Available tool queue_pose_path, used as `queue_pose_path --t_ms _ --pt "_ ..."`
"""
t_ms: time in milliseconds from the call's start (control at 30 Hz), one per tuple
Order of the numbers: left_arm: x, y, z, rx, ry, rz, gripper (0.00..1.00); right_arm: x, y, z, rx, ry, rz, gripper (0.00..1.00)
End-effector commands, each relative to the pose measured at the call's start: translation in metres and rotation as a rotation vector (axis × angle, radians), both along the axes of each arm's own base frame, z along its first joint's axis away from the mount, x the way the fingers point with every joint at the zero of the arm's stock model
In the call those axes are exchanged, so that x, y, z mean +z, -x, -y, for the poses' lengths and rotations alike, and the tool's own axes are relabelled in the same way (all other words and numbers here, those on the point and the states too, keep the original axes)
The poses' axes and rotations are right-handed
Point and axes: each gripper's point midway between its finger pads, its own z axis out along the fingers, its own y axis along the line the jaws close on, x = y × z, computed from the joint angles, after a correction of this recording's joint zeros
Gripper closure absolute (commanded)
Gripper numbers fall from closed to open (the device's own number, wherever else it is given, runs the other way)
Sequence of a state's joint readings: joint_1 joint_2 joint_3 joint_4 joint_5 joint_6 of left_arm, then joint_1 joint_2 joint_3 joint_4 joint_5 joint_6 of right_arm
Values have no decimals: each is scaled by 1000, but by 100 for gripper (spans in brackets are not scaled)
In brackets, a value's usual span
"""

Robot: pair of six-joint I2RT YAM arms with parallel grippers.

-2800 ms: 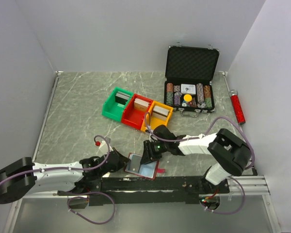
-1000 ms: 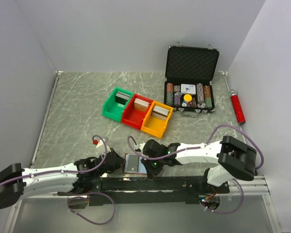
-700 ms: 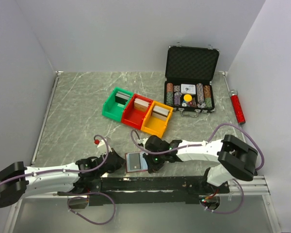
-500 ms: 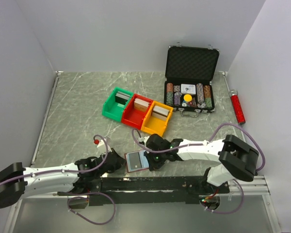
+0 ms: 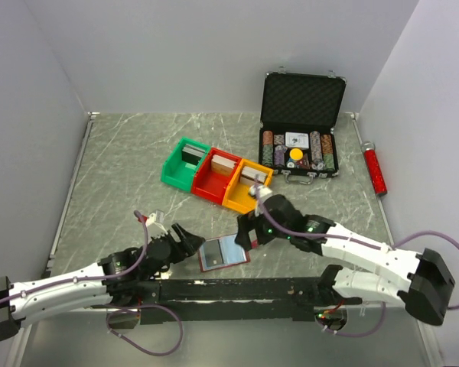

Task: Take the credit cards out of the card holder
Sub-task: Remove the credit card from the card holder.

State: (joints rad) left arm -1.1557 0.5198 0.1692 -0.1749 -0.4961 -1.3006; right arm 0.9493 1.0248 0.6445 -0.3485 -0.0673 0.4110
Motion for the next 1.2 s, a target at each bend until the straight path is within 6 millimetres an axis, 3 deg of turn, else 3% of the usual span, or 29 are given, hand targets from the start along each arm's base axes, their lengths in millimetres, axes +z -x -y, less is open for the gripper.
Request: queue_pose_path --t_ms 0,33,133,233,333,500,600,667,733,800,900,1000,1167 --pt "19 -7 5 22 64 48 17 12 -12 -6 -93 -178 -31 0" --pt "18 -7 5 25 69 47 16 16 -21 0 -180 -190 -19 0" --pt "15 -12 -3 86 65 25 2 27 -29 6 -218 -209 29 0" --pt "12 -15 -15 163 39 -14 1 19 -41 35 -370 -66 20 0" --pt "15 -17 -19 180 -2 -14 1 14 -42 39 -333 -1 11 9" --pt "35 -4 19 -57 58 86 2 22 -39 21 -265 -105 22 10" --pt "45 4 38 -141 148 113 14 30 -22 -7 -103 -261 23 10" --pt "42 10 47 -202 145 115 27 33 -14 -17 -34 -282 -13 11" --pt "39 14 55 -243 144 107 41 31 -8 -26 28 -269 -52 19" --pt "27 16 59 -261 111 81 52 28 -4 -36 62 -294 -92 21" --pt "18 17 60 -264 95 60 65 31 0 -49 97 -343 -127 17" --pt "8 18 53 -248 91 42 78 29 -1 -60 111 -363 -143 20" --pt "-8 19 42 -219 112 -4 86 18 -1 -72 123 -381 -201 28"
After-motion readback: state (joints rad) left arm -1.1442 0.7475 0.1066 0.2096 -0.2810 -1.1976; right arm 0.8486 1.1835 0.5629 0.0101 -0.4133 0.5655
